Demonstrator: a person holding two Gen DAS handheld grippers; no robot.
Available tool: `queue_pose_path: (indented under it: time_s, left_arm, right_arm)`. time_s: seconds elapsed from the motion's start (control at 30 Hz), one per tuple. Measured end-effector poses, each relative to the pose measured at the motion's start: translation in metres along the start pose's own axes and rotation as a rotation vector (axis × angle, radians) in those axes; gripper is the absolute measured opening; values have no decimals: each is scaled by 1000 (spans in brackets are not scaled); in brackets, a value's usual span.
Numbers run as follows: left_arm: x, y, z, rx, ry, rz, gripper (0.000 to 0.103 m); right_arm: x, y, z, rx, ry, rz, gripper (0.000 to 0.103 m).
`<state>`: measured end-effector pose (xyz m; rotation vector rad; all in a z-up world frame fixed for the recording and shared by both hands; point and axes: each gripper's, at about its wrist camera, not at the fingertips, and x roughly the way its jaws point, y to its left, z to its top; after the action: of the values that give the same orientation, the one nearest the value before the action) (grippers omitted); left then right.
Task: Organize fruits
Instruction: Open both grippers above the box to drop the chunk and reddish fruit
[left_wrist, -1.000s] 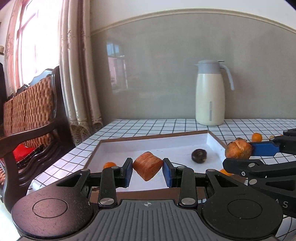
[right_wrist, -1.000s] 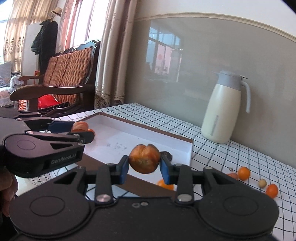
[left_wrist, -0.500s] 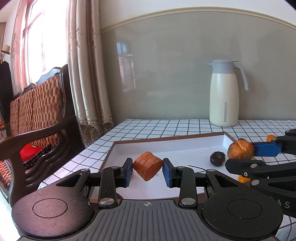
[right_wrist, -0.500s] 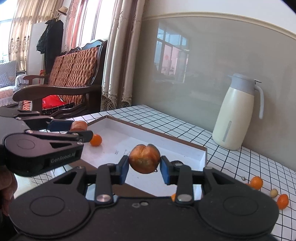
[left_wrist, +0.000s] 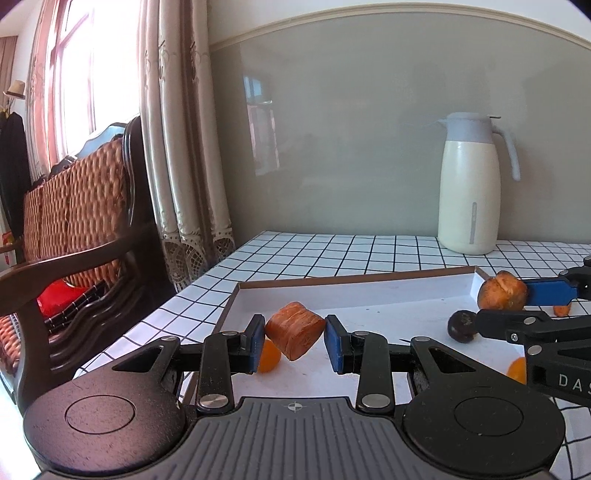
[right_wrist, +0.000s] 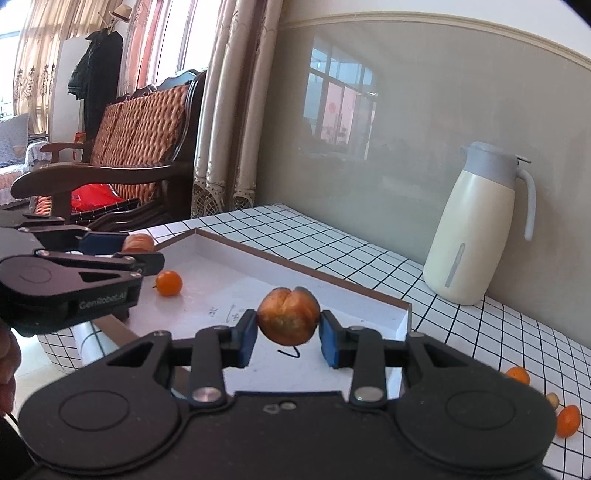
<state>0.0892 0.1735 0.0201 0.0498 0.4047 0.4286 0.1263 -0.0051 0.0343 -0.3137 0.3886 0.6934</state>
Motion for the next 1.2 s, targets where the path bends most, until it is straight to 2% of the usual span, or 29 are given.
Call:
queue_pose_path:
  time_s: [0.5,1.2]
  left_arm:
    - [40,9,11,-3,37,8,35]
    - [99,16,25,-73,83,58,35]
  right_arm:
    - [38,-24,9,32,43,-14,28]
    - [88,-61,16,83,100,-10,28]
